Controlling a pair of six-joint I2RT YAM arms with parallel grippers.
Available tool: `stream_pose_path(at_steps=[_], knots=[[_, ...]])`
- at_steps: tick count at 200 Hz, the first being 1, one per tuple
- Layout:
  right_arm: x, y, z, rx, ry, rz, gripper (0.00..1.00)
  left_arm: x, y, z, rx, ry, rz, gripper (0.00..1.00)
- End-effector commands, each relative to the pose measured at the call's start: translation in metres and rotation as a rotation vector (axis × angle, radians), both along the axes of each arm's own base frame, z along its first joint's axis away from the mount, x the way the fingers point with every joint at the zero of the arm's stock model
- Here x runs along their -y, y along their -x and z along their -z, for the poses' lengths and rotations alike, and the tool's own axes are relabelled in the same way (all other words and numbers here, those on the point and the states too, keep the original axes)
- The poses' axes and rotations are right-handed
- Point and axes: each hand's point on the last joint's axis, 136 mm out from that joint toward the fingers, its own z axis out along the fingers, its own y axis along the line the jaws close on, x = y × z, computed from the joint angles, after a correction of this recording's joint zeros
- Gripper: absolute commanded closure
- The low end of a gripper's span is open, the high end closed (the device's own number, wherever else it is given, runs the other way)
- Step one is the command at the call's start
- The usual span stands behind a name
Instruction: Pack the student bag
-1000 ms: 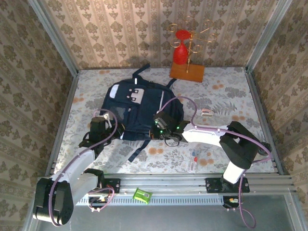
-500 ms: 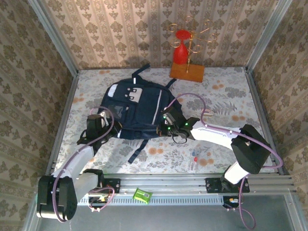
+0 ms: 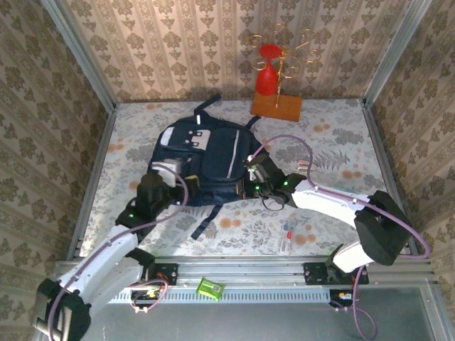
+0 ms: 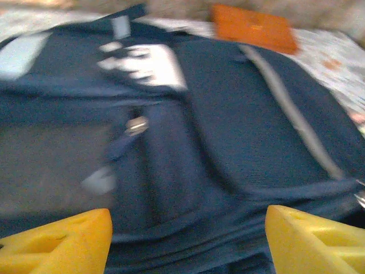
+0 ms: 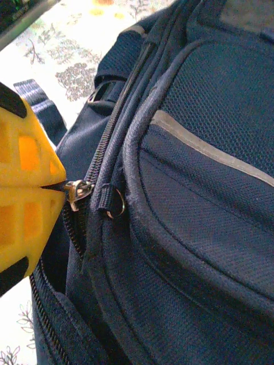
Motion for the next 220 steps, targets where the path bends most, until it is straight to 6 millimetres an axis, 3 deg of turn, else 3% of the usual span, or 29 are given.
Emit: stream_pose_path(at_steps=[1,23,67,86,107,114,140,177,192,220], knots=[[0.002,-0.004,-0.028,0.038,-0.044,-0.023,1.0,0.039,0.013,0.001,0.227,-0.233,0.239,0.27],[0.001,-0.003,-0.035,0.023,-0.075,-0.037,1.0,0.067,0.023,0.019,0.273,-0.421,0.384,0.25],[-0.004,-0.002,-0.048,0.014,-0.144,-0.052,1.0,0.088,0.01,0.043,0.306,-0.593,0.45,0.25],[-0.01,0.001,-0.053,0.002,-0.184,-0.073,1.0,0.092,-0.005,0.047,0.304,-0.634,0.409,0.38],[-0.006,0.005,-0.044,-0.013,-0.163,-0.072,1.0,0.092,-0.016,0.051,0.298,-0.668,0.379,0.58],[-0.001,0.006,-0.053,0.012,-0.158,-0.065,1.0,0.091,-0.017,0.053,0.295,-0.671,0.374,0.63],[0.032,0.003,-0.031,0.024,0.024,0.016,1.0,0.083,-0.02,0.049,0.275,-0.617,0.347,1.0],[0.092,-0.009,-0.006,0.054,0.37,0.166,1.0,0.066,-0.018,0.027,0.292,-0.465,0.337,1.0],[0.106,-0.014,0.002,0.059,0.463,0.199,1.0,0.058,-0.017,0.022,0.304,-0.444,0.331,1.0],[0.121,-0.024,-0.003,0.086,0.524,0.237,1.0,0.041,-0.019,0.021,0.312,-0.439,0.285,1.0]])
